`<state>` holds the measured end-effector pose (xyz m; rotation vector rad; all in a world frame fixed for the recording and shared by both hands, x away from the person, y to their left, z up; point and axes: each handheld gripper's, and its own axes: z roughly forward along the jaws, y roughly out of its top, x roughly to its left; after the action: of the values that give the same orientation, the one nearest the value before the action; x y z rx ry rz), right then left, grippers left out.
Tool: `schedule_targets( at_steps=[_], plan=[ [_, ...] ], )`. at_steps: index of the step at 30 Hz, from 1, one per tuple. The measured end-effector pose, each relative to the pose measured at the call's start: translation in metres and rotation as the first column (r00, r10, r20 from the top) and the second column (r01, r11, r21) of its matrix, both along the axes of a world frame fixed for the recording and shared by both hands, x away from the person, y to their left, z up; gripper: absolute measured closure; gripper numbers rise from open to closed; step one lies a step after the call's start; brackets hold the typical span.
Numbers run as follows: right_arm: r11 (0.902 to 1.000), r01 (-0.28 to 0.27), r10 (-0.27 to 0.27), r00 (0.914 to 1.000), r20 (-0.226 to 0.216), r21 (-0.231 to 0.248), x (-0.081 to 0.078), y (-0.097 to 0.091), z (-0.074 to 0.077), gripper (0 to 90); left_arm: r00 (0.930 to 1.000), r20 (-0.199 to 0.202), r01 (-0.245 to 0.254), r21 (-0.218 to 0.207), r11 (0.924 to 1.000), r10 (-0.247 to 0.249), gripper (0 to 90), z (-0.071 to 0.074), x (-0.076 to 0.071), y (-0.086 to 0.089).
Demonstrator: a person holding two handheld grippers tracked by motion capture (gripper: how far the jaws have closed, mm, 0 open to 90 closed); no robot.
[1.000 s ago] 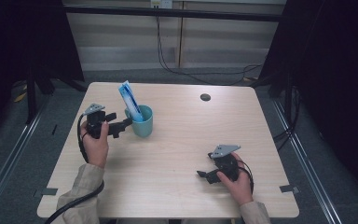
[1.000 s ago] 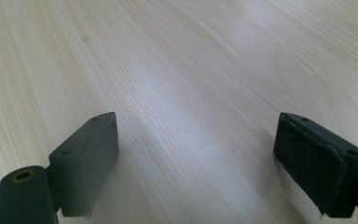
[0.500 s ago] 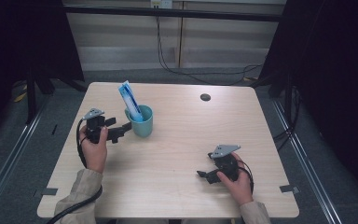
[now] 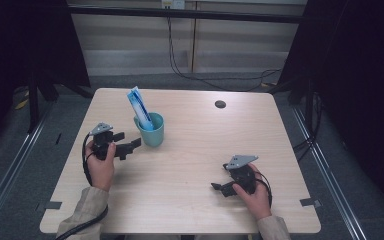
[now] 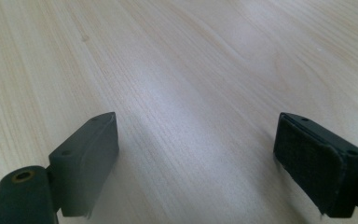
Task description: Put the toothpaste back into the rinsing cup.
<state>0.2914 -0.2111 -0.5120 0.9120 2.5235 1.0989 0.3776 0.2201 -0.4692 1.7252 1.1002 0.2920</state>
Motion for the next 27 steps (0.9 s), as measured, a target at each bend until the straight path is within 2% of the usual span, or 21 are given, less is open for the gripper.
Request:
schedule_targets(
  at_steps=[8,11,20,24,26,27],
  plan=[
    [1.0,0.0,0.0,1.0,0.0,0.0,0.0,0.0,0.0,13.5,0.9996,-0.009,0.025,0.035,0.9991,-0.025,16.3,-0.009,-0.007,0.0],
    [1.0,0.0,0.0,1.0,0.0,0.0,0.0,0.0,0.0,13.5,0.9994,-0.018,0.03,0.026,0.9992,-0.029,16.3,-0.013,-0.009,-0.001],
    [1.0,0.0,0.0,1.0,0.0,0.0,0.0,0.0,0.0,13.5,0.9979,-0.026,0.061,0.048,0.997,-0.059,16.4,-0.021,-0.017,-0.005],
    [1.0,0.0,0.0,1.0,0.0,0.0,0.0,0.0,0.0,13.5,0.9971,-0.027,0.073,0.072,0.9948,-0.071,16.4,-0.023,-0.02,-0.006],
    [1.0,0.0,0.0,1.0,0.0,0.0,0.0,0.0,0.0,13.5,0.9969,-0.028,0.075,0.067,0.995,-0.073,16.5,-0.025,-0.021,-0.006],
    [1.0,0.0,0.0,1.0,0.0,0.0,0.0,0.0,0.0,13.5,0.9966,-0.03,0.079,0.081,0.9936,-0.076,16.5,-0.025,-0.022,-0.006]
  ],
)
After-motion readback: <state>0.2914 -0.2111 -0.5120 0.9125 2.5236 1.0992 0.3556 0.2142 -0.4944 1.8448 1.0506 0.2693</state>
